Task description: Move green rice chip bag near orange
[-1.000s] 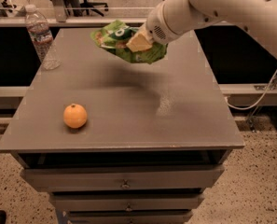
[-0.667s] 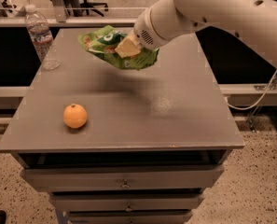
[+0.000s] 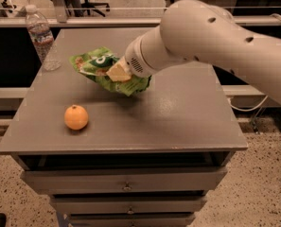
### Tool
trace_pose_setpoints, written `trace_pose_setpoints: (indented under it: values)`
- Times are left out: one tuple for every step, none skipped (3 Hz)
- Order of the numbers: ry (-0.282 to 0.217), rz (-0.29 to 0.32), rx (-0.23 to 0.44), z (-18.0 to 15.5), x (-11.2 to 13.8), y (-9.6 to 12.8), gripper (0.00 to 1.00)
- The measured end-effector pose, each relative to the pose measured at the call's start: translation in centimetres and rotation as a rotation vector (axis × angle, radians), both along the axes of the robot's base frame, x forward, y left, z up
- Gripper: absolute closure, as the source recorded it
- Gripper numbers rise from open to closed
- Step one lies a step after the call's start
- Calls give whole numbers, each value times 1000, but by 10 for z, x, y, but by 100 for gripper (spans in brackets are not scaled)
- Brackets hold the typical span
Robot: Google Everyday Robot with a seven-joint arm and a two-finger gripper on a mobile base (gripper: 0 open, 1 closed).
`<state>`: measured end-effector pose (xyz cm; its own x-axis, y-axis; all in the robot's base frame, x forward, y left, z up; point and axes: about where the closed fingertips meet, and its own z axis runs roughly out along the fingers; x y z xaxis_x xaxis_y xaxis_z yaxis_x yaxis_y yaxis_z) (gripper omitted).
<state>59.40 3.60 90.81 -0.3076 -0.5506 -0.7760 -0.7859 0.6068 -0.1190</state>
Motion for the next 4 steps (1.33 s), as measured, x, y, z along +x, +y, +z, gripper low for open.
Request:
trace_pose_setpoints:
  values:
    - [12,-14,25,-17,-10,5,100]
    - [39,-12,52,-22,-16,12,83]
    - [62,-3,73,-18,-22,17,60]
    - [81,2,78,-14,-28,19,38]
